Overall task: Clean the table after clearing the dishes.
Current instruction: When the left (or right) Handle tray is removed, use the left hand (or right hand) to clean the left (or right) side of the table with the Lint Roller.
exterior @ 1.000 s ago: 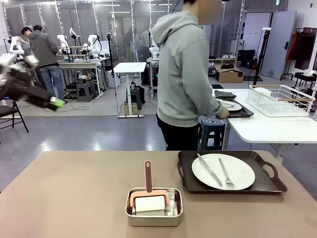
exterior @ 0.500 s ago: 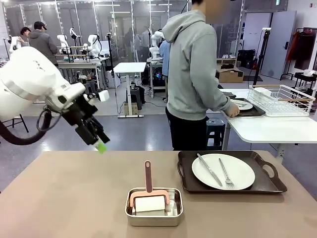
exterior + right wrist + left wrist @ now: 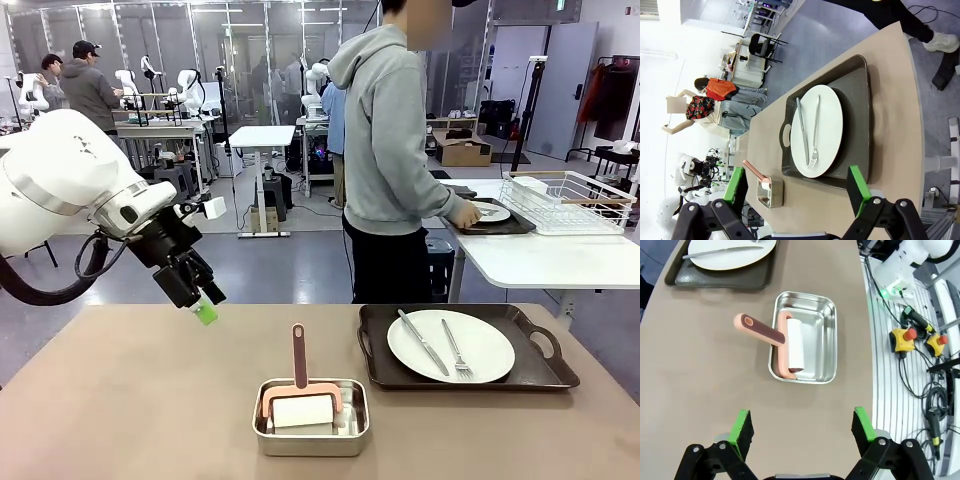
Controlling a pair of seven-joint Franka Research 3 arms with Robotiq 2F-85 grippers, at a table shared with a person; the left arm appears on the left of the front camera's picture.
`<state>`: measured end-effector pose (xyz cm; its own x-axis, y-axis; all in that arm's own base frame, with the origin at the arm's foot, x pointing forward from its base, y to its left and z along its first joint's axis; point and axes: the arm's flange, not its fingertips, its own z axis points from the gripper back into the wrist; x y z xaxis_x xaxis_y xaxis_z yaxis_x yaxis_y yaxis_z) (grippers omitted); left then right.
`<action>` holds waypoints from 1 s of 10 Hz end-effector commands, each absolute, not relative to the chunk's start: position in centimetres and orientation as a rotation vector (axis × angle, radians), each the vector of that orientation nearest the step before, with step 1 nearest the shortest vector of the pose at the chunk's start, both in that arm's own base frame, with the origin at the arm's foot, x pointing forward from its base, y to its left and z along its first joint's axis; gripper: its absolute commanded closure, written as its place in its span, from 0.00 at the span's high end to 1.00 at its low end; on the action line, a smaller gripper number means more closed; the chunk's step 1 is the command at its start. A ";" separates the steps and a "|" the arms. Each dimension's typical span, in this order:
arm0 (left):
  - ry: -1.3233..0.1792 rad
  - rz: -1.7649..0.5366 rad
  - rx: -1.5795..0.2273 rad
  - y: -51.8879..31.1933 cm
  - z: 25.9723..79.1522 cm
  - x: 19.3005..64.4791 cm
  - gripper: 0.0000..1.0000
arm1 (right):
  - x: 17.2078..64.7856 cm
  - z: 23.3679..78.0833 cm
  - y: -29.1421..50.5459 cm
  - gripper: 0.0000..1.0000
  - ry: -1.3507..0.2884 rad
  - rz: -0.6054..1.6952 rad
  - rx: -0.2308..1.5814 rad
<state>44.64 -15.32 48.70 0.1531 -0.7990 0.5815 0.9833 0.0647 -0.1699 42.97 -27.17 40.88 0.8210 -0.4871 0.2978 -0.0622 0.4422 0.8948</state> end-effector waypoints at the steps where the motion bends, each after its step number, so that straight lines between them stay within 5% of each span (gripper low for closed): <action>1: -0.383 -1.401 -0.587 -15.5 48.9 44.9 1.00 | 42.8 41.1 -27.0 1.00 -0.577 -0.280 1.099; 10: -0.091 -1.522 -0.543 -28.3 46.5 52.2 1.00 | 42.8 41.1 -27.0 1.00 -0.577 -0.280 1.099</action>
